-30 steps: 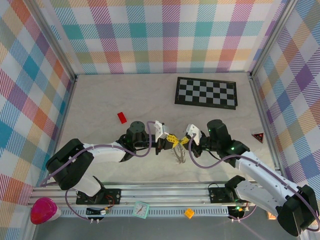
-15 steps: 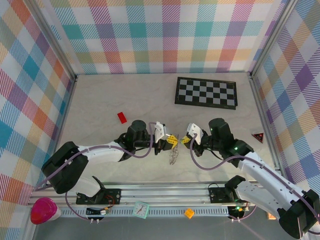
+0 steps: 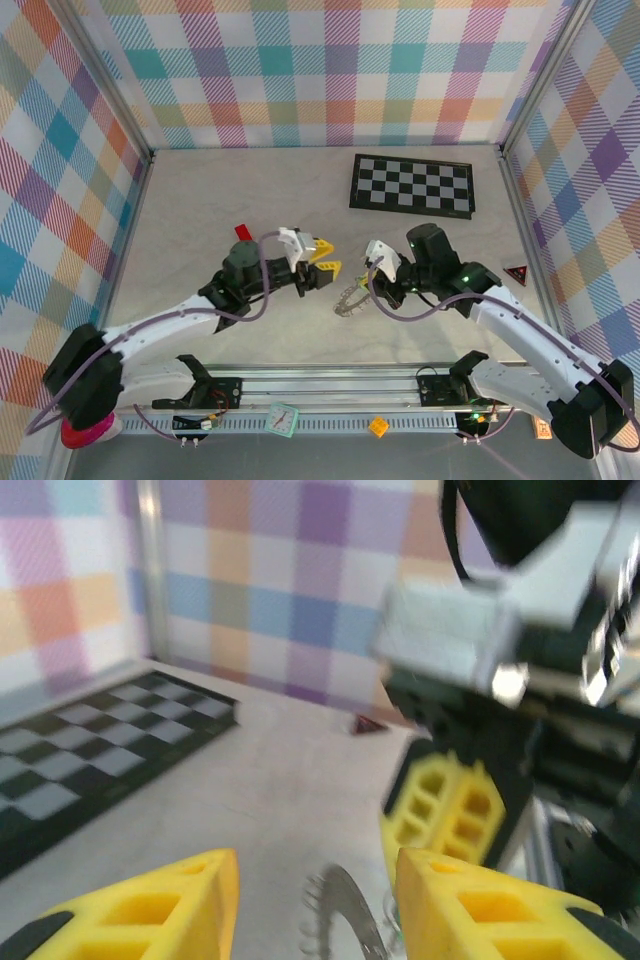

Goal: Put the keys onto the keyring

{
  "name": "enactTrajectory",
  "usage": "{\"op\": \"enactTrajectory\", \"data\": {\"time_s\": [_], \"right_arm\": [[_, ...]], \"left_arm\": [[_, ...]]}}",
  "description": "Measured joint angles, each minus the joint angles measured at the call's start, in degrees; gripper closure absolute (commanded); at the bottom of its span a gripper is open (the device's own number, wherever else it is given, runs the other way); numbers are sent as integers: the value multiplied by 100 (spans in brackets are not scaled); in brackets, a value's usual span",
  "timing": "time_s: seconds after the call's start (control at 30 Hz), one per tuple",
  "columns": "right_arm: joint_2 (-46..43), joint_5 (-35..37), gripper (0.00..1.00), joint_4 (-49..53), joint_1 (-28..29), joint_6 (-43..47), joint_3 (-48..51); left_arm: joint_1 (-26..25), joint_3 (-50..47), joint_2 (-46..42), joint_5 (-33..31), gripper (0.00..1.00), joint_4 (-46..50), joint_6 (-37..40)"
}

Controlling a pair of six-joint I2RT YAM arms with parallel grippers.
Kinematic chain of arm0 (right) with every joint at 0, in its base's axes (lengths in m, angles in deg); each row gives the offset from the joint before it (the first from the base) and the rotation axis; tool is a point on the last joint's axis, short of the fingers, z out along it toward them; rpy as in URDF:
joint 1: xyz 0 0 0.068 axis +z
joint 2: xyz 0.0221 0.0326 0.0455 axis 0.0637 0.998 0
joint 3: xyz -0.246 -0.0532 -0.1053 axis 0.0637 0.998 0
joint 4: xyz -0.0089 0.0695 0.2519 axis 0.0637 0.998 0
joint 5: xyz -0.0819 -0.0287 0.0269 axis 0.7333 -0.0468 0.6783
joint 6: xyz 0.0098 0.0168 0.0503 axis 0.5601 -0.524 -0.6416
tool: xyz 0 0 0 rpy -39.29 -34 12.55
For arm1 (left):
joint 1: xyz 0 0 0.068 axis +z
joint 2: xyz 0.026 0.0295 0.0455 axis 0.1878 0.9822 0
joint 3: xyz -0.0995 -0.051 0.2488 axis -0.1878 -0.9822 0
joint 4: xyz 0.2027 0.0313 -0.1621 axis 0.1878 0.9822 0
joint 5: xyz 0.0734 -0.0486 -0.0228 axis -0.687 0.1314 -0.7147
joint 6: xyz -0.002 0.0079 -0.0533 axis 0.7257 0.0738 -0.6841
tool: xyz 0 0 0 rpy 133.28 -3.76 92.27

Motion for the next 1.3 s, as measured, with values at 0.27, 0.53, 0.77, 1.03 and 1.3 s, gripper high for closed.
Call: {"op": "enactTrajectory", "data": {"time_s": [0.27, 0.53, 0.77, 1.03, 1.3], "right_arm": [[914, -210, 100, -444, 162, -863, -732], [1598, -168, 100, -710, 664, -2306, -1152], [1899, -229, 100, -944, 1539, -3259, -1458], [2472, -85, 100, -1180, 1460, -3698, -1508], [3029, 382, 100, 273, 702, -2031, -1626]], "left_arm": [[28, 199, -1368, -2465, 51, 1615, -817], [90, 734, -1738, -4159, 47, 3115, -1733], [195, 1128, -1506, -5049, 43, 4238, -2911], [468, 1198, -1290, -5329, 41, 4599, -3338], [787, 1198, -1252, -5049, 41, 4601, -3237]]}}
